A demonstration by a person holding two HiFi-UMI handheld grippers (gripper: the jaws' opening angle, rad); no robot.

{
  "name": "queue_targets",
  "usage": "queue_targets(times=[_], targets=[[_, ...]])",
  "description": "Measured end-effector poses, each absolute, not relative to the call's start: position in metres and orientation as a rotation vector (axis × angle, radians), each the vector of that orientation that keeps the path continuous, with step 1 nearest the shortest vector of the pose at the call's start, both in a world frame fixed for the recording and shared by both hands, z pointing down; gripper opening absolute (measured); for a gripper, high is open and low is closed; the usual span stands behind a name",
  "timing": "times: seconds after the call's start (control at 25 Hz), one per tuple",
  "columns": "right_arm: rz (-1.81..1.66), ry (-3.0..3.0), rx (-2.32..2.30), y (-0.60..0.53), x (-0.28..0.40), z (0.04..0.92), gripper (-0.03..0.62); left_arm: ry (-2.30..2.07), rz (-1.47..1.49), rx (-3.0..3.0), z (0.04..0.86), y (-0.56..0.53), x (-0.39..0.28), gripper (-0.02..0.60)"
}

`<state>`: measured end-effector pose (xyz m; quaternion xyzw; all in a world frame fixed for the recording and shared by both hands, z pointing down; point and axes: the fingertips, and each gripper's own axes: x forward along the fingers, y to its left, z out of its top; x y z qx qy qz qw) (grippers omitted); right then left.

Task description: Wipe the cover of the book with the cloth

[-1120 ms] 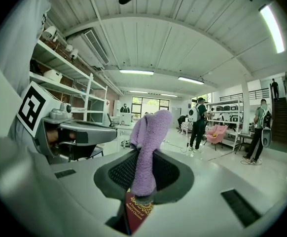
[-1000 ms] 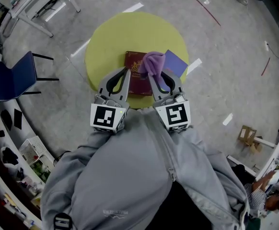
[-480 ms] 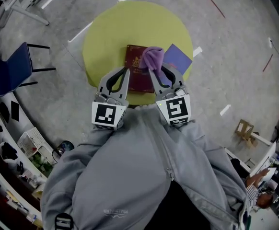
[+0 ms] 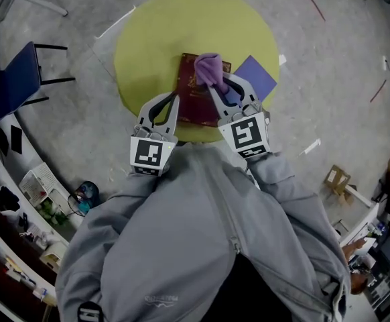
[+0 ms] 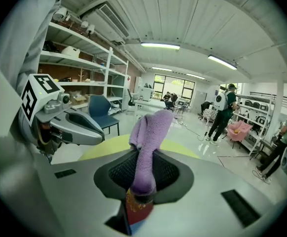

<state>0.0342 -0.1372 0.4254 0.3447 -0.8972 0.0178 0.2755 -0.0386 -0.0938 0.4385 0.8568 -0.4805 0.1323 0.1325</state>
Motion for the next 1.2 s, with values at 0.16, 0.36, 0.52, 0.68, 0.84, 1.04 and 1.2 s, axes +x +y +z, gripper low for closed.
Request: queue_targets(times=[0.16,0.36,0.52,0.68,0.84,1.04,1.2], targets=[[0.041,-2.373,0.802,-0.147,0.023,0.44,0.084,-1.386,0.433,2.454,0.456,-0.09,-0.046,0.018],[0.024,-2.309,0.635,-0.153,0.01,0.461,0.084,-1.346,0.502,2.424,0.48,-0.084,-0.05,0.018],[0.045,-2.242,0.497,-0.157,0.004,0.481,0.083,-1.295,0.539,2.387,0.499,-0.078,-0.05,0.018],[0.043,-2.157,0.372,-0.16,0.0,0.5,0.084,-1.23,0.564,2.35,0.514,-0.071,-0.048,0.018],[-0.019,-2.089,0.287,-0.166,-0.002,0.51,0.084,-1.161,0.6,2.322,0.526,-0.061,-0.043,0.018],[-0.051,-2.006,0.184,-0.178,-0.013,0.524,0.084,-1.085,0.632,2.263,0.543,-0.052,-0.046,0.018],[-0.062,-1.944,0.1,-0.186,-0.018,0.54,0.084,-1.052,0.66,2.226,0.555,-0.048,-0.044,0.018]])
